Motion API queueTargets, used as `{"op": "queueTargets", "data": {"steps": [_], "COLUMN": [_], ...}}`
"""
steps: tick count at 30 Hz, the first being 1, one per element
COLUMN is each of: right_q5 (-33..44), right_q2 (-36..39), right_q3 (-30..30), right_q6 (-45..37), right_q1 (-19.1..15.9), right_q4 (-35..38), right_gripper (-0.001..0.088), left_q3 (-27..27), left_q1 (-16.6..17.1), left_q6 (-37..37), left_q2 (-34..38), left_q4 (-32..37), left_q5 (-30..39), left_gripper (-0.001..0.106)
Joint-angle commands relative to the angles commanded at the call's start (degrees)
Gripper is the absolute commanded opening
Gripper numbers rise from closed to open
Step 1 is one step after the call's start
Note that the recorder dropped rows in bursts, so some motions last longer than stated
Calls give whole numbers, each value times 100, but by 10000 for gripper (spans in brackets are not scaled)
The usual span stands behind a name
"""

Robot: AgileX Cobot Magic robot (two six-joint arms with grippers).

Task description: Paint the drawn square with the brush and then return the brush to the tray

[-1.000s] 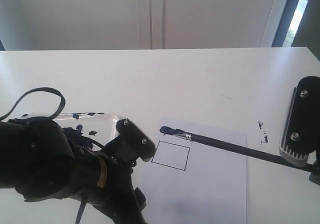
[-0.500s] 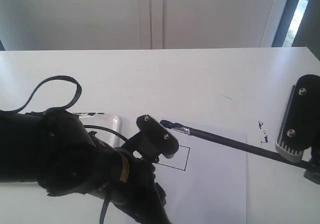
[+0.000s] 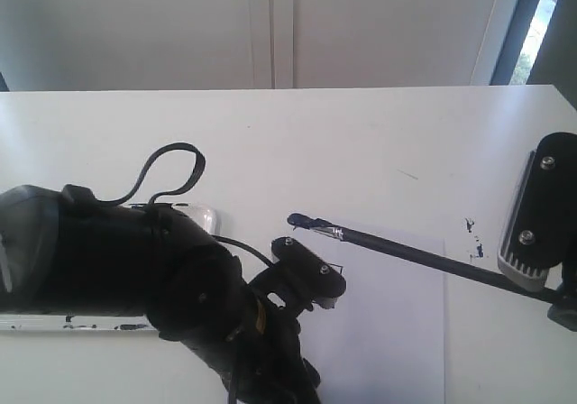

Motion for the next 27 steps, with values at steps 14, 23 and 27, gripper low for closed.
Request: {"op": "queueTargets", "data": {"steps": [14,23,27], "right_q5": [-3,-303,-340], "right_q2": [0,12,12], "right_q3": [0,86,86], "right_q6": [11,50,49], "right_q1": [0,0,0], "right_q4": [62,119,119], "right_gripper": [0,0,0], "left_q3": [0,0,0], "left_q1": [0,266,458], "left_q6": [-310,658,1210], "left_q2": [416,416,416], "left_q4": [237,-1309,-1861], "left_q5": [45,292,333], "left_gripper": [508,492,492]}}
